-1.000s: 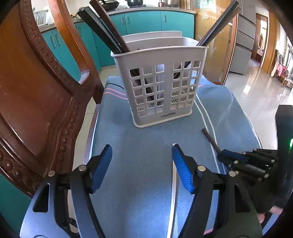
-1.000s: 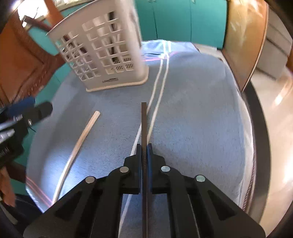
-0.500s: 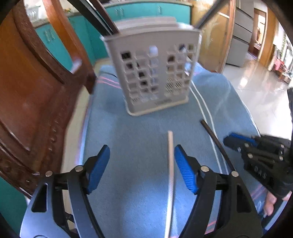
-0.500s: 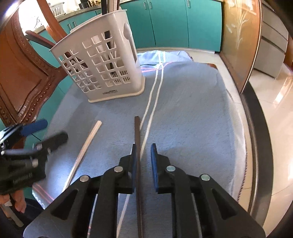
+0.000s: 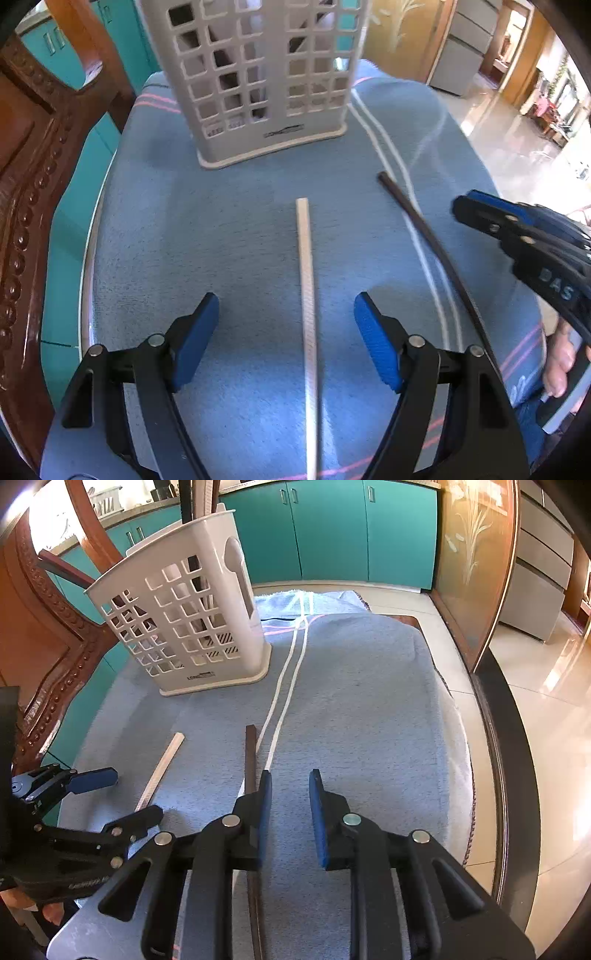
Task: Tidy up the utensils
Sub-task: 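Grasp the dark brown chopstick with the right tool while the left aligns over a pale one, then grasp the pale chopstick with the left tool while the right lifts the dark one, then lower both chopsticks into the holder and open both tools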
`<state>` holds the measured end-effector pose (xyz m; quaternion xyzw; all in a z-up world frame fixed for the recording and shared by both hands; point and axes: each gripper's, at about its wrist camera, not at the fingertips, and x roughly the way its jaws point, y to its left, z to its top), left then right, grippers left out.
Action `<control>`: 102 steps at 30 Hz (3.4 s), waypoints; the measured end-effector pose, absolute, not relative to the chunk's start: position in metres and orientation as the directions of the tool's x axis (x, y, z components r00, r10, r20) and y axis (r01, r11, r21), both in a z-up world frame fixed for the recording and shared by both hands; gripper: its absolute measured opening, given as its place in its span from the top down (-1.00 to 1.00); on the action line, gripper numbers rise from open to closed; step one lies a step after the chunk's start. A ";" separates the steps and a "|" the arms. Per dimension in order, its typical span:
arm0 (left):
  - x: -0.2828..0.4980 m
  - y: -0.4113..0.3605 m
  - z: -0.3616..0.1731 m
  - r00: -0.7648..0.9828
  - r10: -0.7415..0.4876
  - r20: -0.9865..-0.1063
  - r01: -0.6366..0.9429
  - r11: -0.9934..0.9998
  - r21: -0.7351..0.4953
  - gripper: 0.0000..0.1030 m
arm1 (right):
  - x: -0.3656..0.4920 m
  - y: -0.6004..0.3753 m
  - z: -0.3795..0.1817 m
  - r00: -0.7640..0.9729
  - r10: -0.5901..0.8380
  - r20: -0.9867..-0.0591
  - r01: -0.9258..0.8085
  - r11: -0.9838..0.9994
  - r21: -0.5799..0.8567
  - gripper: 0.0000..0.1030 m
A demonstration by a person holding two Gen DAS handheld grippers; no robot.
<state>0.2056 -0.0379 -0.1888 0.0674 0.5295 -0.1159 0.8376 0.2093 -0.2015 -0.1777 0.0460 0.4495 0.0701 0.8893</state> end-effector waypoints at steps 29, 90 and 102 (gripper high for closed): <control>0.224 -0.056 -0.190 0.485 -0.087 -0.870 0.218 0.976 0.024 0.85 | 0.218 -0.171 -0.195 0.556 0.173 -0.813 -0.209 0.976 0.065 0.87; 0.255 0.002 0.043 0.952 -0.071 -0.297 0.030 0.990 -0.141 0.48 | 0.242 -0.173 0.035 0.921 0.265 -0.285 -0.243 0.964 0.112 0.87; 0.221 0.006 0.052 0.973 -0.030 -0.228 0.005 0.994 -0.108 0.14 | 0.234 -0.183 0.034 0.913 0.276 -0.299 -0.237 0.958 0.158 0.68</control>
